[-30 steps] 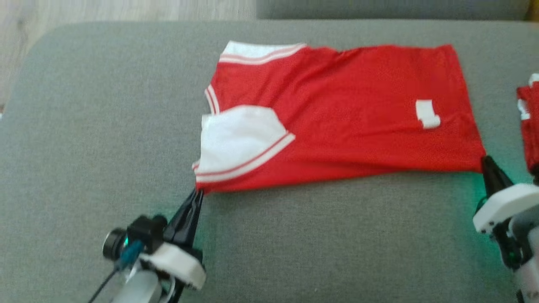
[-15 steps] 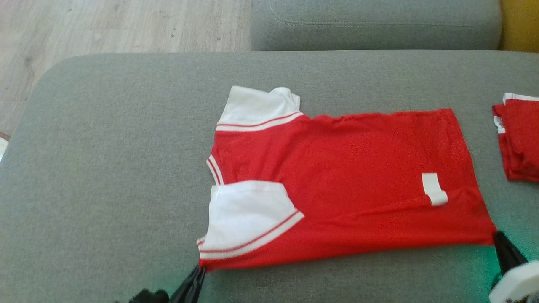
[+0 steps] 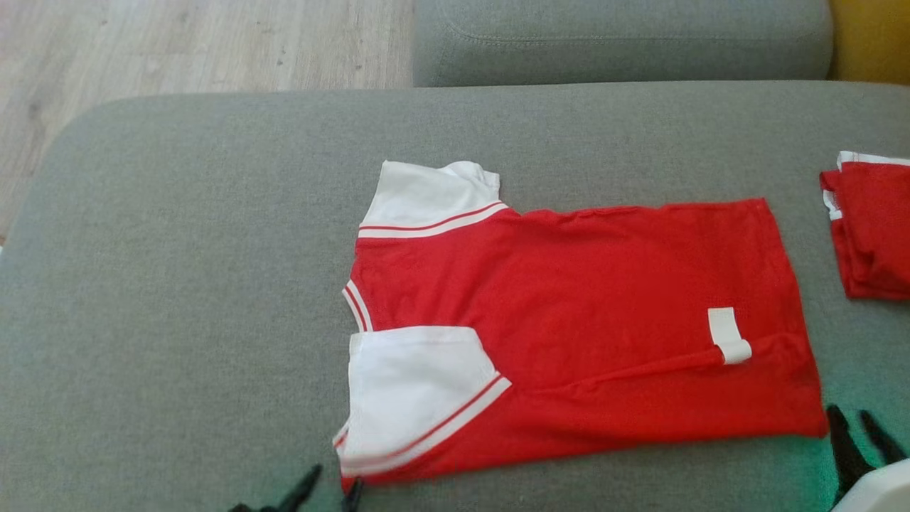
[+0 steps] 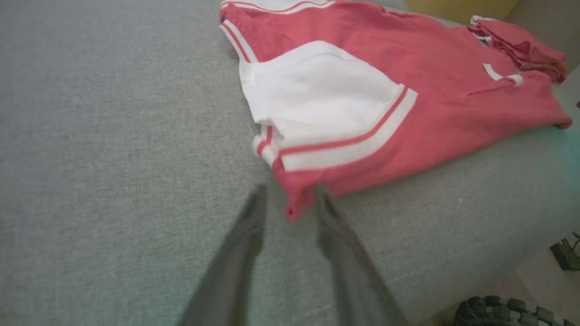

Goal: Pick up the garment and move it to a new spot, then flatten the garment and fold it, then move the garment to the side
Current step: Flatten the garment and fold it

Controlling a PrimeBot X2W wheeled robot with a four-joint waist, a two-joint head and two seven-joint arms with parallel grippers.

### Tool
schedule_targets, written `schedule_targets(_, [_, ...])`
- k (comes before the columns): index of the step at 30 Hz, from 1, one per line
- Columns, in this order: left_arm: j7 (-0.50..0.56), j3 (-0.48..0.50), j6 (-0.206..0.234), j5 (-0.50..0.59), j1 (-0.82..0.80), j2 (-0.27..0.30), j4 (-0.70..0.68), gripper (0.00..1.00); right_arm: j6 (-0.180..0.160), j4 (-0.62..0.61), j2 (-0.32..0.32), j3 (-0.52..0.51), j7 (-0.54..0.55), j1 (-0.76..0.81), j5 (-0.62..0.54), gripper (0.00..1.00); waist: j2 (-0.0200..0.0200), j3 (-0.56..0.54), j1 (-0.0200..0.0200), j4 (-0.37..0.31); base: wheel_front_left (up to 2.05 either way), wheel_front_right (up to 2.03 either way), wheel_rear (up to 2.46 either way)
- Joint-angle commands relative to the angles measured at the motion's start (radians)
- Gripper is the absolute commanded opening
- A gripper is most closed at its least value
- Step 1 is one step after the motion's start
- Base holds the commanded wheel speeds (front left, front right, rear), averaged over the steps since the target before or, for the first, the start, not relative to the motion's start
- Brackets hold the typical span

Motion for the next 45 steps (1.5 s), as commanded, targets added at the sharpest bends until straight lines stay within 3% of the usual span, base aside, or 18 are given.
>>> schedule_targets(1, [0.008,0.039,0.013,0.006,-0.044,0.020,-0.038,1.00,-0.001,-0.047,-0.024,-0.004,0.005,0.000,-0.012,1.00,0.0000,0.008,0.0001,-0.002,0.00,0.00,0.00])
schedule_targets(7, [0.114,0.092,0.020,0.055,-0.259,0.090,-0.201,1.00,-0.001,-0.140,-0.021,-0.037,0.036,-0.043,-0.032,1.00,0.0000,0.105,0.0001,-0.016,0.00,0.00,0.00])
schedule_targets(11, [0.252,0.118,-0.051,0.056,-0.539,0.128,-0.249,1.00,-0.001,-0.199,-0.030,-0.036,0.058,-0.111,-0.042,1.00,0.0000,0.205,0.0001,-0.030,0.00,0.00,0.00])
schedule_targets(14, [0.367,0.098,-0.116,0.037,-0.828,0.125,-0.151,1.00,-0.001,-0.227,-0.040,-0.019,0.068,-0.180,-0.044,1.00,0.0000,0.285,0.0001,-0.056,0.00,0.00,0.00])
schedule_targets(19, [0.425,0.024,-0.139,0.016,-1.060,0.122,0.051,1.00,-0.001,-0.229,-0.045,0.007,0.052,-0.253,-0.045,1.00,0.0000,0.354,0.0001,-0.101,0.00,0.00,0.00])
schedule_targets(31, [0.451,-0.187,-0.142,-0.132,-1.252,0.185,0.335,1.00,-0.001,-0.192,-0.024,0.025,-0.005,-0.307,-0.041,1.00,0.0000,0.426,0.0001,-0.156,0.00,0.00,0.00])
schedule_targets(45, [0.495,-0.361,-0.142,-0.269,-1.318,0.243,0.386,1.00,-0.001,-0.156,-0.024,0.036,-0.049,-0.341,-0.030,1.00,0.0000,0.444,0.0001,-0.174,0.00,0.00,0.00])
